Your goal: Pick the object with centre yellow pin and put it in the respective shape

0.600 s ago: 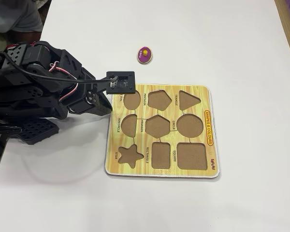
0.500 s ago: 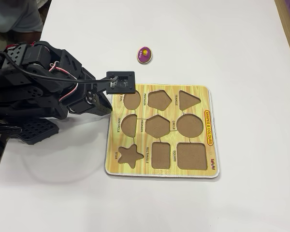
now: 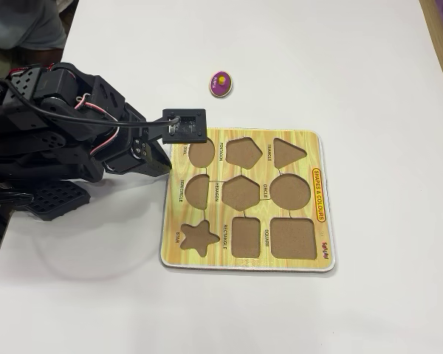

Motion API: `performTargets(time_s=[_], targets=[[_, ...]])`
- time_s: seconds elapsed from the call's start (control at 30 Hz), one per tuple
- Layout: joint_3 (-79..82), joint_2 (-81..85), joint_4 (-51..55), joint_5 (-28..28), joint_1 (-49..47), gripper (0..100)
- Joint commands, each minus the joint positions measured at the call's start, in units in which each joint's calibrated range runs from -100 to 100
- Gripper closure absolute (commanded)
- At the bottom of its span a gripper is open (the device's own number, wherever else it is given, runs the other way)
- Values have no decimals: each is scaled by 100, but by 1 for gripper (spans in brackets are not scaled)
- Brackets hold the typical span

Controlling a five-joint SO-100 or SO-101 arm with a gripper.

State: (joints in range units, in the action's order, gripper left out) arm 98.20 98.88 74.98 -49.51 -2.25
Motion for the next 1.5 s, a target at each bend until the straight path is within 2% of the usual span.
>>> performTargets(time_s=[0.0, 0.97, 1.1, 1.47], targets=[[36, -56, 108, 19, 19, 99], [9, -273, 22, -49, 39, 99], [-144, -1110, -333, -55, 39, 99], [-2500, -3855, -281, -55, 39, 99]])
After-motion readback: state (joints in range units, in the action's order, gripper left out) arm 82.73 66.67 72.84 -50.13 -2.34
